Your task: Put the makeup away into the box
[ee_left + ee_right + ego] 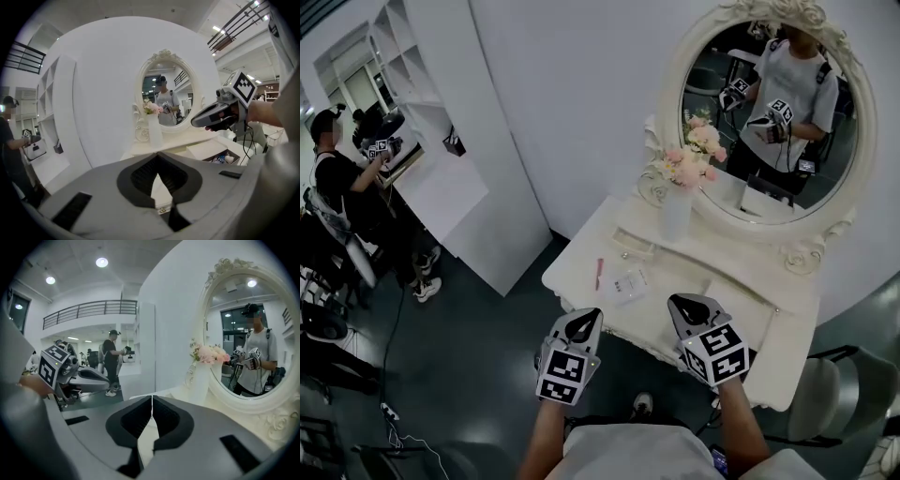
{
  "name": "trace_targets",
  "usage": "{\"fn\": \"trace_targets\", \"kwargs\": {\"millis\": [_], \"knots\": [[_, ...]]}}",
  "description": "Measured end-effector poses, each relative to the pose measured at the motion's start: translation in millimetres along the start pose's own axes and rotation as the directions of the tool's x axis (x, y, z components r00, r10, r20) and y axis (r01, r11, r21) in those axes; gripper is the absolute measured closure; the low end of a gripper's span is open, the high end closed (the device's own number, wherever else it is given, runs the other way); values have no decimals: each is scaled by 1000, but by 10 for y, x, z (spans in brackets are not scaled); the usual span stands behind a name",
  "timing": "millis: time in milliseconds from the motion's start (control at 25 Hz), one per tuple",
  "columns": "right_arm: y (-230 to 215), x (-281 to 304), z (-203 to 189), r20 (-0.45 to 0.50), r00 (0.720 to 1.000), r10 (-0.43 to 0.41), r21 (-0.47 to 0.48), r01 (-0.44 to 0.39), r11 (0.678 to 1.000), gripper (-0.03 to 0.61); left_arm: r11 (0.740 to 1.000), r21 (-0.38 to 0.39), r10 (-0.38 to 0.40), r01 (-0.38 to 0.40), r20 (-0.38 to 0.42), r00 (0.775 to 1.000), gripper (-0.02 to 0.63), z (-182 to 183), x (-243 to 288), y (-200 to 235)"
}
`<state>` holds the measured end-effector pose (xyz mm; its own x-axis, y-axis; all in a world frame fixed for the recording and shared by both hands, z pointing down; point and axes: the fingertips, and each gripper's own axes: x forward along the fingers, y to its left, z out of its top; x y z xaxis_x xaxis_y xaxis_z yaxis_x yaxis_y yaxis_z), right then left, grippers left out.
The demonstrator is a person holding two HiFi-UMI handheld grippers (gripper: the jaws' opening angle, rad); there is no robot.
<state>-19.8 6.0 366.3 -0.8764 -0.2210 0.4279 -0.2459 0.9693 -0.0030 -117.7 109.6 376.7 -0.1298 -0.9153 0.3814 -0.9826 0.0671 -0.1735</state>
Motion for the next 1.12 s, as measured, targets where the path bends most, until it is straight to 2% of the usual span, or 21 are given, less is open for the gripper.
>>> {"fn": "trace_targets", "kwargs": {"millis": [280,480,720,920,1120], "knots": [[-118,440,-27,-45,997,64,8,-64,998,577,999,29,17,-15,-61,998,589,-91,281,182],[-236,802,-143,-99,993,57,29,-54,998,577,1000,21,-9,10,-66,998,589,-159,518,368],[-367,1288,-322,-177,984,25,46,-17,999,561,995,46,-79,84,-89,993,589,-287,1019,712],[-516,1654,-577,-262,965,13,81,8,997,544,988,52,-139,144,-102,985,589,-421,1396,916],[-648,1953,-905,-365,931,17,123,30,992,522,980,34,-190,196,-129,973,589,-616,1648,1074]]}}
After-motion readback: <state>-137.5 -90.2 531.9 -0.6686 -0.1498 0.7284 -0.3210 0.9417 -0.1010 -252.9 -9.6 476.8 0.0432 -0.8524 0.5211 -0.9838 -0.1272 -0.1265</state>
